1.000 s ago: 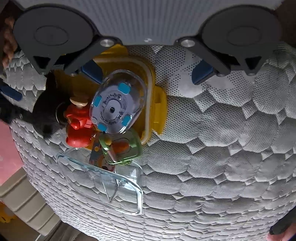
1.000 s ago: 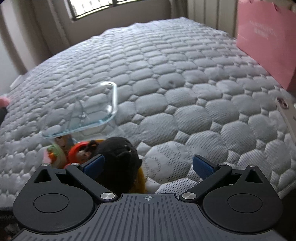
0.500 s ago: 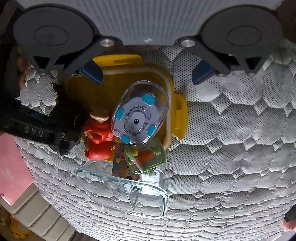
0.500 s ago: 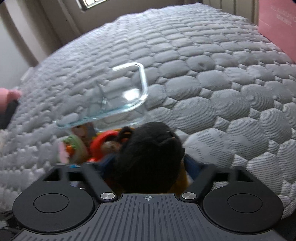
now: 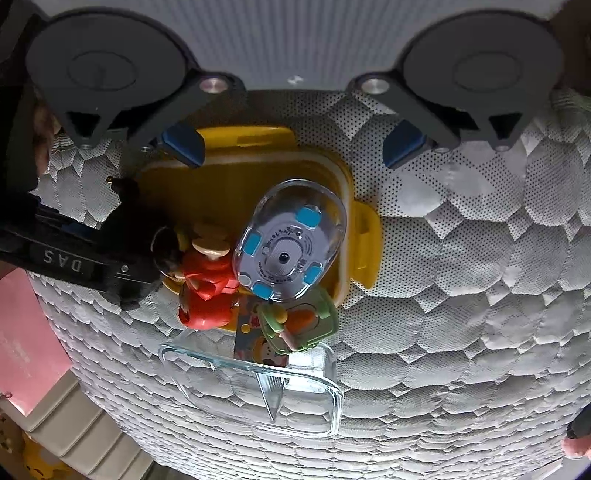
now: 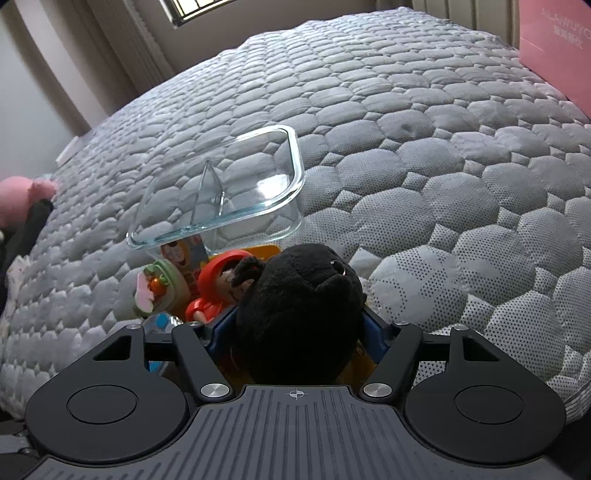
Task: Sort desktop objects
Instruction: 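Grasp the black plush bear with the right gripper and lift it, then carry the black bear into the glass container and open the right gripper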
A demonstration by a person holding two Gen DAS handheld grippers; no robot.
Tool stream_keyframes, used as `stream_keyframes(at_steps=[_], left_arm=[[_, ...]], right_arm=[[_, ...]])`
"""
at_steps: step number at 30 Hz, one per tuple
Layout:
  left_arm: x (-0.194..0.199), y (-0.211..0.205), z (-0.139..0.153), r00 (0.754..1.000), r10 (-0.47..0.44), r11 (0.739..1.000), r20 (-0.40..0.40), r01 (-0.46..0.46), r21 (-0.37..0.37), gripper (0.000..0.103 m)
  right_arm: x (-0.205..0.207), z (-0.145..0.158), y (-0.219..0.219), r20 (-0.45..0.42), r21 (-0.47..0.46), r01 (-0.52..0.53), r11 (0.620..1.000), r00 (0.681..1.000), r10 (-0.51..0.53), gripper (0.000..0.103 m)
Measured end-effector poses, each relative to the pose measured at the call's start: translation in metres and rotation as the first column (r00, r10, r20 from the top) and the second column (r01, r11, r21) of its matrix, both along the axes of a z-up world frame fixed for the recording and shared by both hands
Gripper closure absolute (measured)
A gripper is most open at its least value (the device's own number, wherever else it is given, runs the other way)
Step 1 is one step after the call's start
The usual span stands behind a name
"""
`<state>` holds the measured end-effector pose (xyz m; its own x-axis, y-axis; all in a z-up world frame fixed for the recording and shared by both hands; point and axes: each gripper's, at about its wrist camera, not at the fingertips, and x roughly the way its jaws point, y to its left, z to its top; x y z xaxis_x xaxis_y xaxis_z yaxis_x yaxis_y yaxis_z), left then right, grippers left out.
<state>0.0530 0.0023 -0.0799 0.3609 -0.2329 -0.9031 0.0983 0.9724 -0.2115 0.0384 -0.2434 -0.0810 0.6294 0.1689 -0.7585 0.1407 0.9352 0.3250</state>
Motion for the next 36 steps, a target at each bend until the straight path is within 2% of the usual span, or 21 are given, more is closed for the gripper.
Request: stream_keyframes(at_steps=[6, 12, 19, 25, 28, 30, 36], left_arm=[[-0.001, 0.002, 0.002, 1.0, 0.019, 1.0, 0.008, -0.019, 0.013, 0.0], [-0.003, 0.005, 0.006, 0.999, 0.029, 1.0, 0.019, -0.029, 0.012, 0.0], [-0.004, 0.01, 0.006, 0.999, 0.024, 1.0, 0.022, -0.024, -0.006, 0.0], [-0.001, 0.023, 0.0, 0.999, 0.041, 0.999, 0.015, -0.04, -0.035, 0.0], [0.002, 0.028, -0.005, 0.999, 0.044, 0.998, 0.002, -0.044, -0.045, 0.0], [0.003, 0.03, -0.008, 0.999, 0.041, 0.998, -0.001, -0.041, -0.047, 0.0], [0.008, 0.04, -0.015, 0.999, 0.042, 0.997, -0.006, -0.042, -0.069, 0.0]], right_arm=[[-0.008, 0.007, -0.009, 0.025, 0.039, 0.015, 0.999, 1.0, -0.016, 0.03], [-0.018, 0.025, -0.016, 0.089, 0.03, 0.031, 0.999, 0.996, -0.033, 0.03], [-0.01, 0.072, -0.011, 0.189, 0.025, -0.038, 0.999, 0.982, 0.032, 0.03], [0.023, 0.125, 0.019, 0.288, -0.03, -0.126, 0.992, 0.949, 0.129, 0.03], [0.045, 0.136, 0.036, 0.329, -0.063, -0.132, 0.989, 0.933, 0.145, 0.029], [0.067, 0.132, 0.05, 0.308, -0.083, -0.151, 0.985, 0.936, 0.169, 0.029], [0.139, 0.081, 0.103, 0.093, -0.177, -0.313, 0.933, 0.939, 0.332, 0.029]])
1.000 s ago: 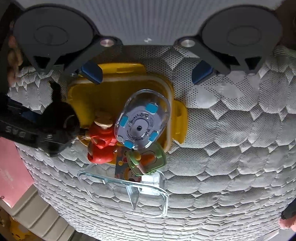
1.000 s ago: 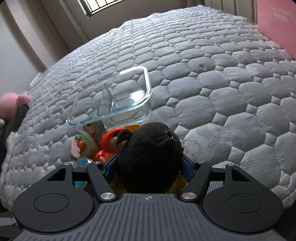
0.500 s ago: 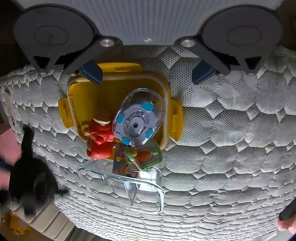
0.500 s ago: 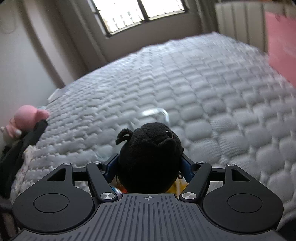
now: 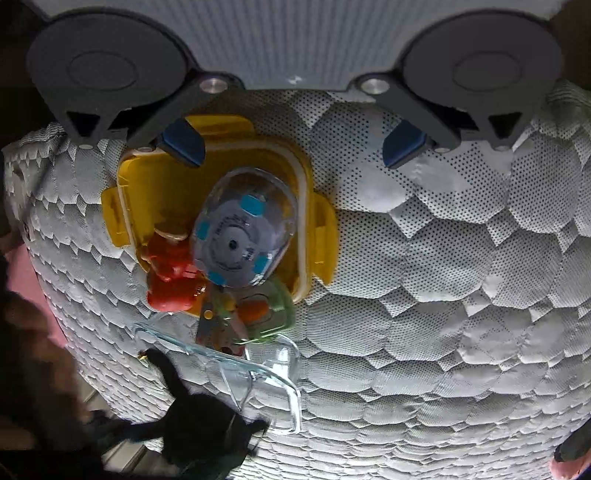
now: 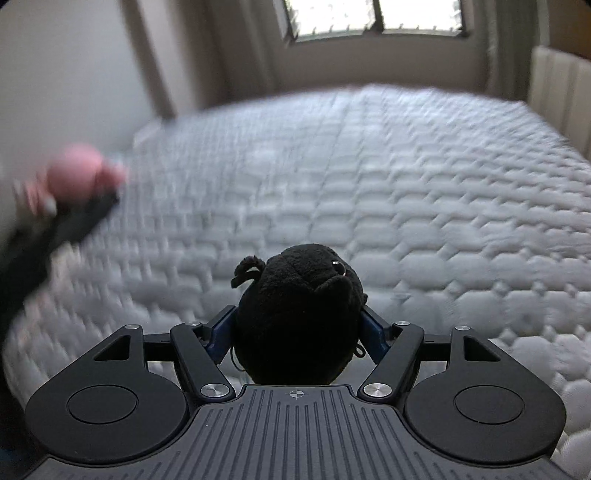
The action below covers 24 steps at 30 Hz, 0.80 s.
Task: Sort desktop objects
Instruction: 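Carry the black bear into the glass container and open the right gripper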
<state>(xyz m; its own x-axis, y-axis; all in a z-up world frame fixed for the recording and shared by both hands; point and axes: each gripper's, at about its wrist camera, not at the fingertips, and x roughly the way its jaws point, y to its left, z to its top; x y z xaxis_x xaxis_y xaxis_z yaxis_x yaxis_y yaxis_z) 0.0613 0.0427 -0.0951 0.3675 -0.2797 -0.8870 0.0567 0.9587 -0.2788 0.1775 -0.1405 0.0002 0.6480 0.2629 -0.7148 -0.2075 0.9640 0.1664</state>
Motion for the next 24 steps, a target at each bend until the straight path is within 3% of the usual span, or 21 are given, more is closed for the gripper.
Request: stream_keyframes(at_steps=[4, 7, 8, 11, 14, 16, 18, 21, 24], left_arm=[[0.005, 0.009, -0.009, 0.999, 0.024, 1.0, -0.022, -0.025, -0.019, 0.0], [0.006, 0.013, -0.012, 0.999, 0.032, 0.999, -0.034, -0.034, -0.038, 0.0], [0.007, 0.014, -0.013, 0.999, 0.032, 0.999, -0.034, -0.033, -0.04, 0.0], [0.008, 0.012, -0.013, 0.999, 0.027, 0.999, -0.034, -0.028, -0.037, 0.0], [0.008, 0.009, -0.013, 0.999, 0.016, 0.999, -0.032, -0.017, -0.034, 0.0], [0.007, 0.006, -0.012, 1.0, 0.002, 0.999, -0.03, -0.003, -0.034, 0.0], [0.006, 0.003, -0.01, 1.0, -0.012, 0.999, -0.025, 0.011, -0.032, 0.0], [0.005, 0.001, -0.009, 1.0, -0.022, 0.999, -0.021, 0.022, -0.026, 0.0], [0.006, 0.001, -0.011, 0.999, -0.019, 1.0, -0.027, 0.018, -0.022, 0.0]], right_arm=[[0.022, -0.028, 0.025, -0.073, -0.111, -0.009, 0.994, 0.997, 0.001, 0.027], [0.028, -0.036, 0.029, -0.111, -0.111, -0.033, 0.993, 0.994, 0.021, 0.018], [0.025, -0.033, 0.029, -0.089, -0.119, -0.039, 0.992, 0.996, 0.029, 0.009], [0.016, -0.022, 0.028, -0.015, -0.151, -0.053, 0.987, 0.999, 0.052, 0.009], [0.008, -0.008, 0.021, 0.047, -0.176, -0.002, 0.984, 0.999, 0.011, 0.01], [0.008, -0.008, 0.017, 0.012, -0.163, 0.039, 0.986, 0.999, -0.038, 0.031], [0.015, -0.019, 0.009, -0.093, -0.088, 0.04, 0.995, 0.994, -0.048, 0.065], [0.026, -0.037, 0.0, -0.18, 0.003, 0.069, 0.998, 0.981, -0.067, 0.067], [0.037, -0.051, 0.006, -0.218, 0.003, 0.07, 0.998, 0.974, -0.068, 0.068]])
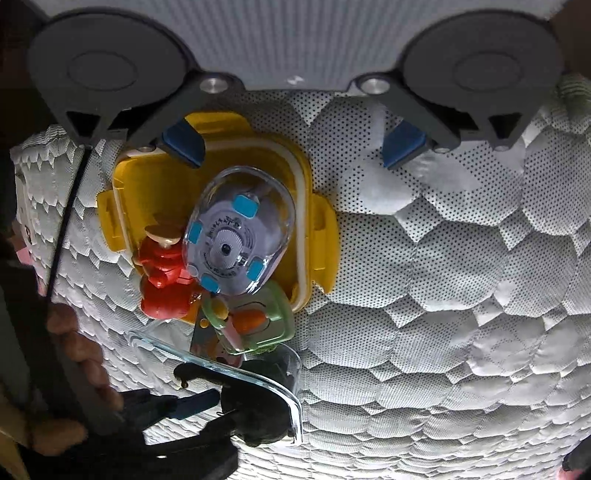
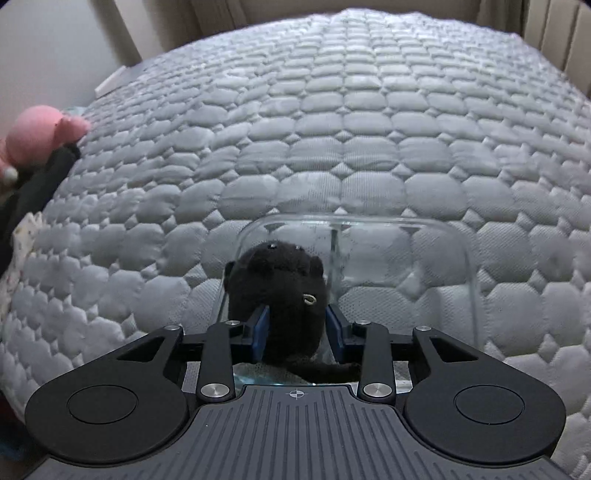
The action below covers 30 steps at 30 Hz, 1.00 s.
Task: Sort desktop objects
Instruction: 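Carry the black bear into the glass container and open the right gripper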
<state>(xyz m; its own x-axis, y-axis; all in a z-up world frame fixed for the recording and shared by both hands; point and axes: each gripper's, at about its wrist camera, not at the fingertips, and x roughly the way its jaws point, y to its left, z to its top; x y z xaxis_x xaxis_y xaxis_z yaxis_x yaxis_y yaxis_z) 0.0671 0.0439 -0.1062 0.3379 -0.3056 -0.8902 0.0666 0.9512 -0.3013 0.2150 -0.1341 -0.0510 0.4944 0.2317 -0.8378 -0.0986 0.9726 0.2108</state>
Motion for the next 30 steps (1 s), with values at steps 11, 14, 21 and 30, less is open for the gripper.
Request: stream_keyframes(at_steps=[11, 14, 21, 30], left_arm=[[0.0, -0.005, -0.001, 1.0, -0.001, 1.0, -0.007, 0.001, 0.005, 0.0], [-0.005, -0.008, 0.002, 1.0, -0.011, 1.0, -0.004, 0.011, 0.006, 0.0], [-0.009, -0.007, 0.005, 1.0, 0.003, 1.0, -0.007, -0.003, -0.008, 0.0], [-0.014, -0.011, 0.004, 1.0, -0.02, 0.999, -0.011, 0.02, 0.027, 0.0]], right_arm=[[0.018, -0.011, 0.028, -0.001, -0.123, -0.027, 0.992, 1.0, 0.027, 0.071], [0.019, -0.013, 0.02, 0.009, -0.072, -0.017, 0.997, 1.0, 0.017, 0.07], [0.001, 0.027, -0.025, 0.123, 0.104, 0.032, 0.994, 0.991, -0.044, 0.058], [0.016, -0.004, 0.011, 0.114, -0.003, -0.04, 0.999, 0.993, 0.04, 0.059]])
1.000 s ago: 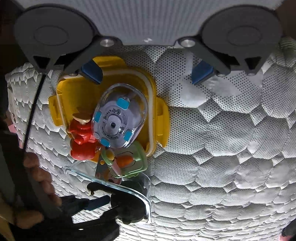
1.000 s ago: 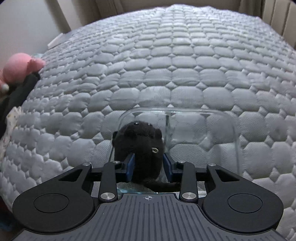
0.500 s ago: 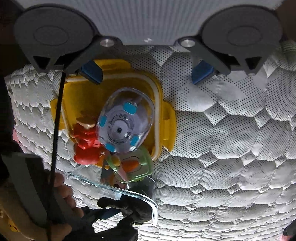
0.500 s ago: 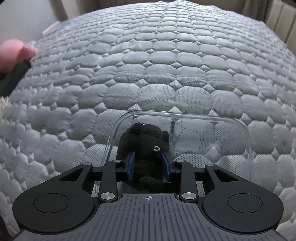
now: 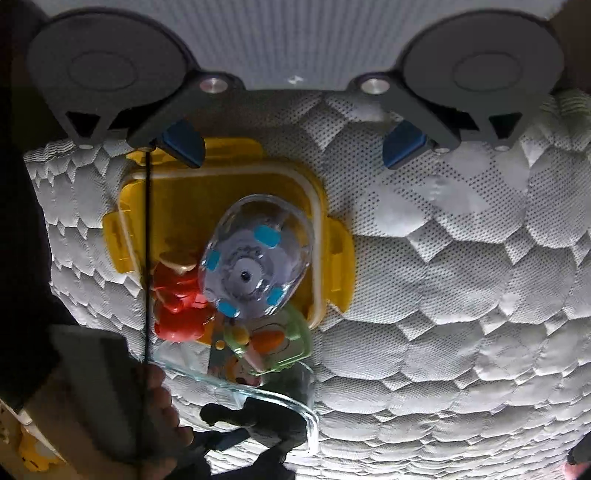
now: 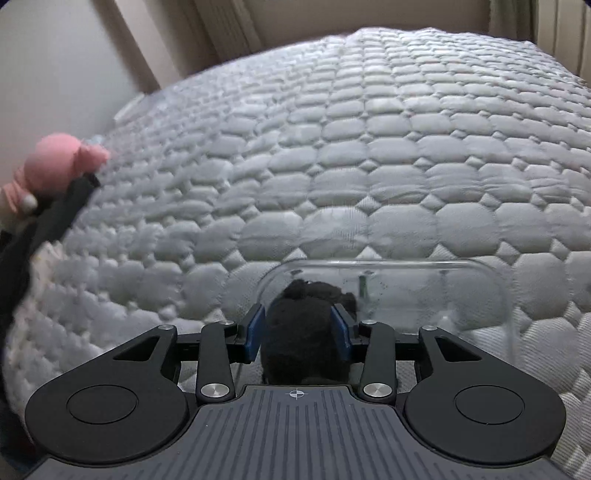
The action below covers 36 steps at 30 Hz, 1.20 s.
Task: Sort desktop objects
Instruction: 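Carry the black bear into the glass container and open the right gripper, then grasp the red hooded figure with the right gripper and lift it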
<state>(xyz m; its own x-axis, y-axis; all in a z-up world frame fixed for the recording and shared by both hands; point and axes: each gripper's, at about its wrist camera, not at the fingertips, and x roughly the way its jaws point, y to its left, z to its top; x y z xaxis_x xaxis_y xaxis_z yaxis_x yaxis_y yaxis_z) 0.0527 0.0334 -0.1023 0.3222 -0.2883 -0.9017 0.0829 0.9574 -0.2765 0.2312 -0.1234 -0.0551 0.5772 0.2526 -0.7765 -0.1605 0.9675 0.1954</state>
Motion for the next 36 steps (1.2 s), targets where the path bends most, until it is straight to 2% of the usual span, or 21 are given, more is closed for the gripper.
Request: stream_keyframes(at_steps=[3, 6, 9, 12, 15, 18, 22, 23, 24, 27, 29, 30, 32, 36], left_arm=[[0.002, 0.004, -0.002, 1.0, 0.018, 1.0, -0.007, -0.018, -0.003, 0.0], [0.005, 0.003, -0.002, 1.0, 0.025, 1.0, -0.01, -0.025, -0.006, 0.0], [0.003, 0.001, 0.0, 1.0, 0.004, 1.0, -0.002, -0.004, 0.001, 0.0], [0.003, 0.0, 0.0, 1.0, 0.011, 1.0, -0.006, -0.011, 0.003, 0.0], [0.001, -0.003, 0.001, 1.0, 0.002, 1.0, -0.005, -0.002, 0.004, 0.0], [-0.001, -0.005, 0.002, 1.0, -0.01, 1.0, -0.002, 0.01, 0.019, 0.0], [0.002, -0.007, 0.01, 1.0, -0.011, 1.0, 0.014, 0.011, 0.025, 0.0], [0.003, -0.009, 0.014, 1.0, -0.017, 1.0, 0.023, 0.016, 0.027, 0.0], [0.003, -0.011, 0.018, 0.999, -0.024, 0.999, 0.034, 0.022, 0.033, 0.0], [0.002, -0.017, 0.029, 0.997, -0.044, 0.998, 0.069, 0.04, 0.058, 0.0], [0.003, -0.021, 0.033, 0.995, -0.054, 0.995, 0.087, 0.046, 0.084, 0.0], [0.003, -0.023, 0.034, 0.994, -0.056, 0.995, 0.089, 0.047, 0.09, 0.0], [0.003, -0.027, 0.035, 0.994, -0.057, 0.994, 0.088, 0.048, 0.097, 0.0], [0.0, -0.034, 0.039, 0.995, -0.063, 0.994, 0.081, 0.056, 0.093, 0.0]], right_arm=[[0.001, -0.008, 0.026, 0.005, -0.173, -0.034, 0.984, 0.999, 0.035, 0.056], [-0.008, -0.005, 0.052, -0.005, -0.33, -0.072, 0.941, 0.997, 0.075, 0.054], [-0.011, -0.009, 0.066, -0.009, -0.413, -0.094, 0.906, 0.995, 0.099, 0.053], [-0.009, -0.017, 0.068, -0.002, -0.426, -0.091, 0.9, 0.995, 0.1, 0.05], [-0.012, -0.024, 0.071, 0.051, -0.45, -0.091, 0.889, 0.991, 0.127, 0.046], [-0.023, -0.016, 0.064, 0.103, -0.433, -0.099, 0.896, 0.982, 0.159, 0.044], [-0.04, 0.011, 0.037, 0.106, -0.333, -0.088, 0.939, 0.986, 0.13, 0.043], [-0.046, 0.018, 0.029, 0.112, -0.313, -0.085, 0.946, 0.986, 0.125, 0.039], [-0.053, 0.025, 0.021, 0.103, -0.29, -0.084, 0.953, 0.988, 0.119, 0.03], [-0.083, 0.038, -0.006, 0.088, -0.219, -0.091, 0.971, 0.99, 0.113, 0.017], [-0.106, 0.045, -0.024, 0.085, -0.172, -0.098, 0.98, 0.99, 0.114, 0.015], [-0.121, 0.046, -0.033, 0.097, -0.154, -0.095, 0.983, 0.989, 0.111, 0.01], [-0.148, 0.047, -0.051, 0.121, -0.12, -0.082, 0.989, 0.988, 0.096, 0.01], [-0.186, 0.037, -0.089, 0.137, 0.016, 0.023, 1.0, 0.99, -0.025, 0.01]])
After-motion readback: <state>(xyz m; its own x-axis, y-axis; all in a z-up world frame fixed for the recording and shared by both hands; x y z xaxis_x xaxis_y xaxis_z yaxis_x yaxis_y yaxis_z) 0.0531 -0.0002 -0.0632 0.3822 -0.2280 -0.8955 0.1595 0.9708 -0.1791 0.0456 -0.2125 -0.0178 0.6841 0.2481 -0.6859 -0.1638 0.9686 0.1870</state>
